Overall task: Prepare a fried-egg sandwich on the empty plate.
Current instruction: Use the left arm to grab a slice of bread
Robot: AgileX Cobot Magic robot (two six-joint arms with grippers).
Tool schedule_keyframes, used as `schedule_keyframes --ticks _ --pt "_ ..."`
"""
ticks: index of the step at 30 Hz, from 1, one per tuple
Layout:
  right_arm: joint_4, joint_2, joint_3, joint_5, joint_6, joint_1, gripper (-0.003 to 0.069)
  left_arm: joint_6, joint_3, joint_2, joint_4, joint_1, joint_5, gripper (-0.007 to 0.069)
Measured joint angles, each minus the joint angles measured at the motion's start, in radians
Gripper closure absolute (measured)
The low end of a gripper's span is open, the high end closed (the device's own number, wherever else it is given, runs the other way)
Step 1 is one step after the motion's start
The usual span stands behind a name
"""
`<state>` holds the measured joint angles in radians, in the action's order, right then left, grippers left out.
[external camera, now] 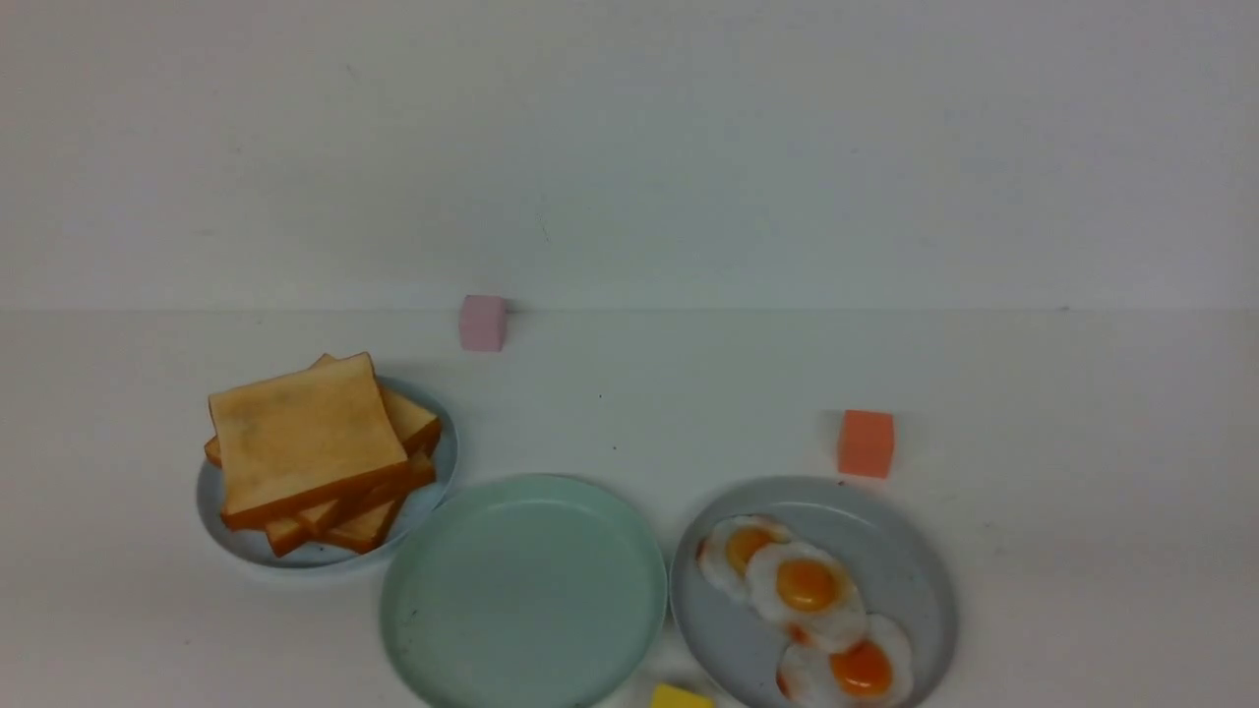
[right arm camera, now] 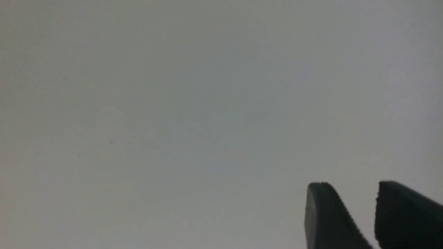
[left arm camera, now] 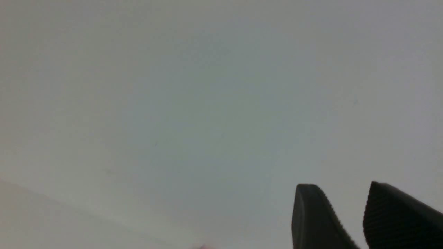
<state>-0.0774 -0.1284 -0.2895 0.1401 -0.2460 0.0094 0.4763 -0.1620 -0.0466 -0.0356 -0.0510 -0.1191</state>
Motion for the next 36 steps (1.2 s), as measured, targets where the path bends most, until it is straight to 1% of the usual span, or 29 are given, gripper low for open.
schedule_keyframes --ticks 1,2,4,6,7,8,9,10,12,15,17,21,23,25,26,27,29,32,33,35,36 --pt "0.000 -0.053 -0.073 -0.050 -0.007 0.000 0.0418 0.002 -0.066 -0.053 -0.009 0.000 0.022 0.0386" --pt "-0.001 -0.063 -0.102 -0.060 -0.009 0.000 0.0418 0.002 -0.077 -0.061 -0.012 0.000 0.032 0.0386" --pt "-0.002 -0.185 -0.276 -0.203 -0.010 0.000 0.0418 0.005 -0.221 -0.171 -0.029 0.000 0.119 0.0386" --pt "-0.002 -0.279 -0.388 -0.306 -0.006 0.000 0.0418 0.018 -0.298 -0.257 -0.050 0.000 0.211 0.0386" --pt "-0.002 -0.332 -0.438 -0.382 0.003 0.000 0.0418 0.026 -0.341 -0.315 -0.061 0.000 0.281 0.0386" --pt "-0.002 -0.353 -0.455 -0.395 0.005 0.000 0.0418 0.028 -0.346 -0.324 -0.065 0.000 0.293 0.0386" --pt "-0.001 -0.414 -0.494 -0.470 0.015 0.000 0.0418 0.033 -0.375 -0.381 -0.073 0.000 0.360 0.0386" --pt "0.001 -0.472 -0.514 -0.509 0.023 0.000 0.0418 0.036 -0.383 -0.435 -0.076 0.000 0.397 0.0386" --pt "0.002 -0.568 -0.520 -0.560 0.047 0.000 0.0418 0.040 -0.385 -0.517 -0.071 0.000 0.430 0.0386" --pt "-0.014 -0.659 -0.507 -0.579 0.057 0.008 0.0418 0.044 -0.385 -0.619 -0.065 0.000 0.437 0.0386" --pt "-0.035 -0.708 -0.496 -0.585 0.061 0.035 0.0418 0.063 -0.386 -0.681 -0.076 0.000 0.437 0.0386" --pt "-0.079 -0.802 -0.492 -0.605 0.065 0.133 0.0418 0.100 -0.388 -0.818 -0.131 0.000 0.459 0.0386" --pt "-0.096 -0.859 -0.492 -0.646 0.065 0.195 0.0418 0.103 -0.407 -0.902 -0.162 0.000 0.499 0.0386" --pt "-0.100 -0.889 -0.492 -0.677 0.065 0.234 0.0418 0.103 -0.429 -0.955 -0.170 0.000 0.529 0.0386" --pt "-0.104 -0.926 -0.492 -0.712 0.070 0.275 0.0418 0.102 -0.458 -1.006 -0.174 0.000 0.553 0.0386" --pt "-0.105 -0.934 -0.492 -0.715 0.071 0.279 0.0418 0.099 -0.467 -1.020 -0.174 0.000 0.559 0.0386" --pt "-0.116 -0.978 -0.492 -0.753 0.097 0.333 0.0418 0.083 -0.538 -1.106 -0.182 0.007 0.584 0.0386" --pt "-0.129 -0.998 -0.492 -0.770 0.109 0.358 0.0418 0.053 -0.602 -1.167 -0.212 0.042 0.611 0.0386" --pt "-0.142 -1.004 -0.492 -0.779 0.115 0.370 0.0418 0.012 -0.646 -1.220 -0.253 0.084 0.638 0.0386" --pt "-0.148 -1.004 -0.492 -0.785 0.118 0.374 0.0418 -0.022 -0.676 -1.255 -0.284 0.122 0.663 0.0385" --pt "-0.152 -1.004 -0.492 -0.791 0.129 0.376 0.0418 -0.098 -0.709 -1.301 -0.347 0.176 0.698 0.0381"
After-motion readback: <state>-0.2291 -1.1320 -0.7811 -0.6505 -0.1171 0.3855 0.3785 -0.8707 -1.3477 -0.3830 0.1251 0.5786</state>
